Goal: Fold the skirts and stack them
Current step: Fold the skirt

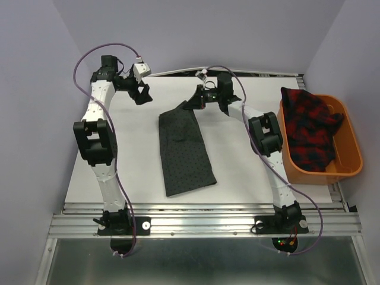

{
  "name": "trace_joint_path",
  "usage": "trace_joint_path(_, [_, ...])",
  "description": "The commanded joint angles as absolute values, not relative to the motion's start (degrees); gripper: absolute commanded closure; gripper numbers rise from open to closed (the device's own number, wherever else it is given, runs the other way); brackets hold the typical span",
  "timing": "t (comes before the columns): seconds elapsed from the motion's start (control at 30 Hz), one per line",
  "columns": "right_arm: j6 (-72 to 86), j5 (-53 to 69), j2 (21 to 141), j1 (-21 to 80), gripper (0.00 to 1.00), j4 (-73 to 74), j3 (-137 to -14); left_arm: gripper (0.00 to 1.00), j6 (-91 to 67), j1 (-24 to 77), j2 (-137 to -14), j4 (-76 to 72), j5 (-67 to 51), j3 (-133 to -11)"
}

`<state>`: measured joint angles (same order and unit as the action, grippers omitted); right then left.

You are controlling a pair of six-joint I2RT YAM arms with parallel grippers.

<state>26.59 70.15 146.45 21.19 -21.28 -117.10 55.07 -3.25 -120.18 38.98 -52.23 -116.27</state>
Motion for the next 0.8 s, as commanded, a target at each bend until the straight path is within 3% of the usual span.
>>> trace_joint_path(0.0, [23.7,72.6,141.7,22.1,0.99,-28.9,-116.4,0.04,63.9,-0.5,-118.7,44.5,-55.7,-113.1])
trace_joint_path(0.27, [21.4,74.1,139.7,23.2,0.99,-28.7,-115.5,0.03,71.7,4.7,-117.9,43.5,-55.8,-107.2])
trace_joint_path(0.77, [17.2,75.8,135.2,24.3,0.99,-28.3,-110.9,0.05,80.4,7.6,-125.1,44.3,-57.7,-108.9])
